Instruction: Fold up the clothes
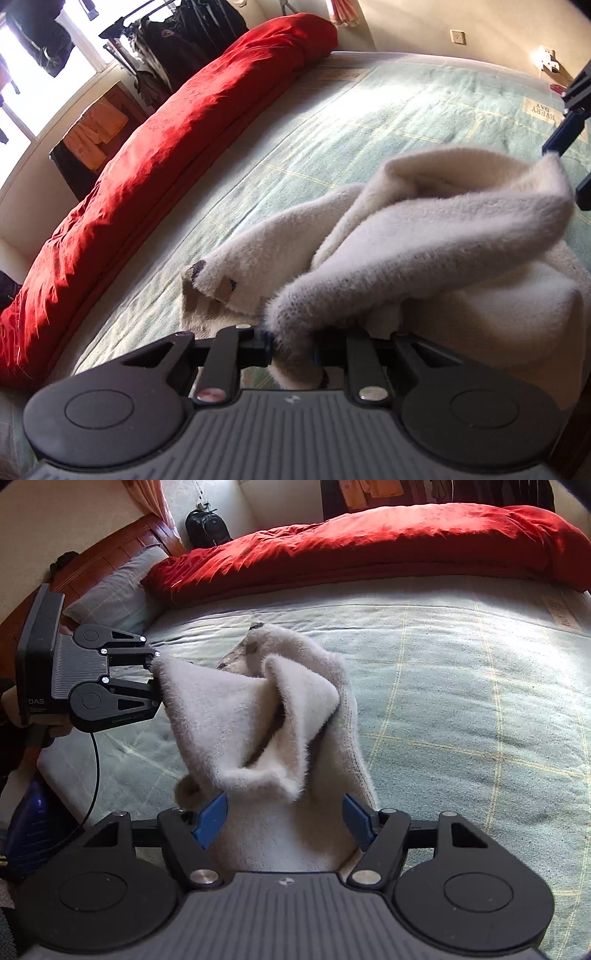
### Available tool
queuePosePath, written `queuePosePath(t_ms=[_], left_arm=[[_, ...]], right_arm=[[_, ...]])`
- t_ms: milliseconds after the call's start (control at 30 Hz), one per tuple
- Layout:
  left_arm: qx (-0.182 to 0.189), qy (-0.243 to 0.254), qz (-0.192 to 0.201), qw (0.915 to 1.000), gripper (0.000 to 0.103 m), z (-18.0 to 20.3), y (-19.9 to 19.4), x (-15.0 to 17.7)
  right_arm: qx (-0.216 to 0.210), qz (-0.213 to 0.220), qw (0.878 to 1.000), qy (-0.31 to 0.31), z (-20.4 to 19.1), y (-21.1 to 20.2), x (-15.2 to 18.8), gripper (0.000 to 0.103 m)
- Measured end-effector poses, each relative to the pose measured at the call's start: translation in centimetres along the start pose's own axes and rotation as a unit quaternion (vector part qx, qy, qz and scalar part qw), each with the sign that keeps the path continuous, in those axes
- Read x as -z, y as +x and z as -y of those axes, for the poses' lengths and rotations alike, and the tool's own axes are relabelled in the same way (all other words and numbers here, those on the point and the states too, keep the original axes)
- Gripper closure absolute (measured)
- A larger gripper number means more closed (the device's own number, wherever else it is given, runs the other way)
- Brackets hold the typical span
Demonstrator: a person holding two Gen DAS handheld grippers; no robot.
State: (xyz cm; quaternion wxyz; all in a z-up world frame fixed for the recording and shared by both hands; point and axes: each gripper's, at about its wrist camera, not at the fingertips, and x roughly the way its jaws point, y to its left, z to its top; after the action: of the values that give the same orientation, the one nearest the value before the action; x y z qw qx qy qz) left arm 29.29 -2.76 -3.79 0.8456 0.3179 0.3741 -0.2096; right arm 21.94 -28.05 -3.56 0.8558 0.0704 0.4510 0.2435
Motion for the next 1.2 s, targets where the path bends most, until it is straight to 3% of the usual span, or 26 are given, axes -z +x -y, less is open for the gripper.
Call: queuePosePath(t_ms=[167, 400, 533, 633, 700, 733, 900, 1000, 1067, 1200], left_arm=[[0.000, -0.104, -0.025, 0.9943, 0.084, -4.8, 1.1, 2.0], [0.015, -0.236, -0.068, 0.9693, 0.082, -9.7, 4.0, 7.1], [-0.008, -0.277, -0.106, 0.9549, 0.082, -10.9, 5.7, 10.3], [-0.046, -0.295, -0.147, 0.9429, 0.092, -11.7, 6.9, 13.1], [-0.031, -0.306, -0.154, 0.9388, 0.091, -12.0, 6.6, 15.0], [-0.019, -0.310, -0.151, 0.9384, 0.091, -12.0, 6.1, 15.7], [0.020, -0.279, -0.124, 0.9522, 0.088, -10.4, 2.7, 17.1], [0.044, -0.260, -0.110, 0.9582, 0.080, -8.9, 1.4, 16.9], [0.060, -0.246, -0.100, 0.9622, 0.069, -7.5, 0.6, 16.6], [0.091, -0.226, -0.077, 0.9669, 0.060, -4.7, -0.4, 15.7]], right_arm=[[0.027, 0.001, 1.000, -0.006, -0.1, -0.8, -0.1, 0.029], [0.050, -0.012, 0.999, 0.003, 0.1, -0.2, 0.0, 0.029], [0.059, -0.019, 0.998, 0.003, 0.1, 0.3, -0.2, 0.029], [0.065, -0.024, 0.998, 0.004, 0.0, 0.7, -0.4, 0.029], [0.066, -0.026, 0.997, 0.001, -0.1, 1.0, -0.5, 0.029], [0.067, -0.027, 0.997, -0.001, -0.2, 1.2, -0.5, 0.029], [0.067, -0.030, 0.997, -0.008, -0.5, 2.9, -1.3, 0.029], [0.068, -0.025, 0.997, 0.000, -0.3, 4.5, -2.1, 0.029], [0.071, -0.019, 0.997, 0.004, -0.1, 5.7, -2.9, 0.029], [0.084, -0.006, 0.996, 0.003, 0.0, 8.5, -4.9, 0.029]])
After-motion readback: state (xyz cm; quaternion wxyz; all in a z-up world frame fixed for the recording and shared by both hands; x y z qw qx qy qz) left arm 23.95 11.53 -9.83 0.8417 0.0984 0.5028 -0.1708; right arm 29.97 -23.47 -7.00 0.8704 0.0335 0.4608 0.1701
